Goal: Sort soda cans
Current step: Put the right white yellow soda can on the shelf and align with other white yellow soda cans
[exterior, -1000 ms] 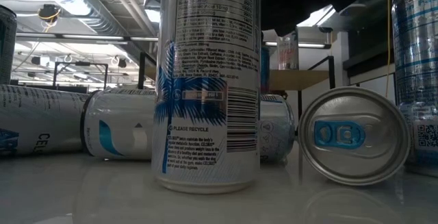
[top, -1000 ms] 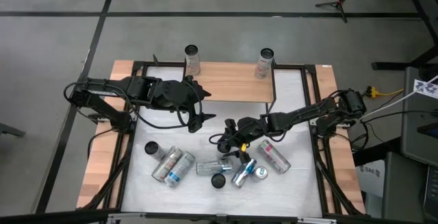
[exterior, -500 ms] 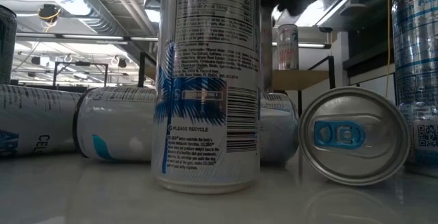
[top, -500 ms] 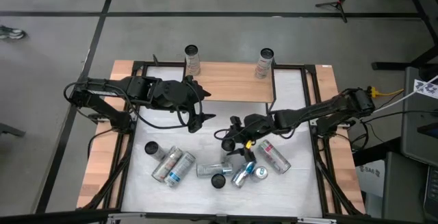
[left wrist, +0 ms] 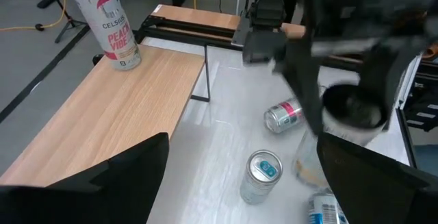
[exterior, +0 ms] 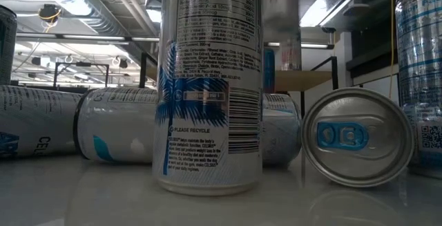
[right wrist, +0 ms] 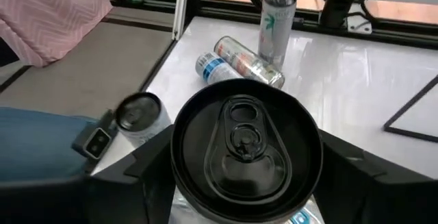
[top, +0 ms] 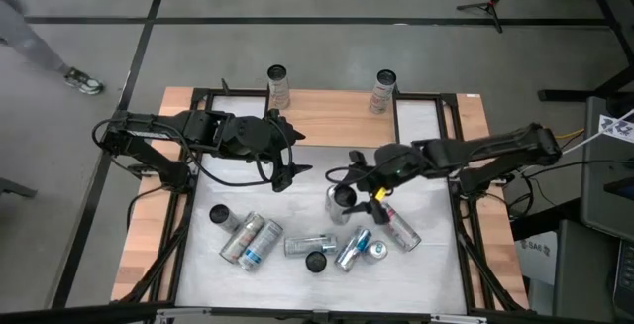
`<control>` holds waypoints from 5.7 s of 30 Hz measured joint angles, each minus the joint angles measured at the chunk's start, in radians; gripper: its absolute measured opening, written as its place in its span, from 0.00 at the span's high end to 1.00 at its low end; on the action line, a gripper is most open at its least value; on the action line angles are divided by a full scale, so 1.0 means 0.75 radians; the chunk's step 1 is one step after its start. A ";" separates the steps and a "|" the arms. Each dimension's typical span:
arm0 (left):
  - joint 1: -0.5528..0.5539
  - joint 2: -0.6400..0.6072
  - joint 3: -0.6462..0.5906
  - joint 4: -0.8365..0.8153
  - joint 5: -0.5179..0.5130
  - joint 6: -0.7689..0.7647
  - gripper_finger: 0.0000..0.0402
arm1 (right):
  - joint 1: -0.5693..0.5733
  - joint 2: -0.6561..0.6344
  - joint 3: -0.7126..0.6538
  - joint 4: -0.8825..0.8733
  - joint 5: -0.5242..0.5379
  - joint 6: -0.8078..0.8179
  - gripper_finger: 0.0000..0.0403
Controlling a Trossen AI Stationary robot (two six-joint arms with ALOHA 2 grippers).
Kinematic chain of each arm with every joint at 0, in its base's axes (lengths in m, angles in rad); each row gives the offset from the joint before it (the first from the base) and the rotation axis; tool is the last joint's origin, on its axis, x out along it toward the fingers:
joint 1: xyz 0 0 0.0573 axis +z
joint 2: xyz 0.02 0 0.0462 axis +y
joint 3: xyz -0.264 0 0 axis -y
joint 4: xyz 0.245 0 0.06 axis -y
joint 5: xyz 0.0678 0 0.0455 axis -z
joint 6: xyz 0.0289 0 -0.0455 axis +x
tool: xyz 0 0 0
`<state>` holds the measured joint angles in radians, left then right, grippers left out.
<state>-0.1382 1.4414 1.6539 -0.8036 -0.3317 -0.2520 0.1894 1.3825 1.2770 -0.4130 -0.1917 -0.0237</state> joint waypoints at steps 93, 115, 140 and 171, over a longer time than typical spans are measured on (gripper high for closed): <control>0.239 0.000 0.000 -0.006 -0.061 0.106 0.09 | -0.680 0.385 0.444 -0.137 -0.015 -0.219 0.35; 0.239 0.000 0.000 -0.003 -0.071 0.107 0.09 | -0.681 0.387 0.439 -0.142 0.068 -0.227 0.07; 0.312 0.014 0.000 0.218 -0.055 0.316 0.09 | -0.681 0.166 0.442 -0.310 0.128 -0.225 0.07; 0.446 0.274 -0.001 0.297 -0.095 0.312 0.09 | -0.681 -0.152 0.444 -0.742 0.126 -0.225 0.07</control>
<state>0.1963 1.6466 1.6531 -0.5811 -0.4026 -0.0179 -0.3214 1.2682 1.6100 -0.9695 -0.0970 -0.1925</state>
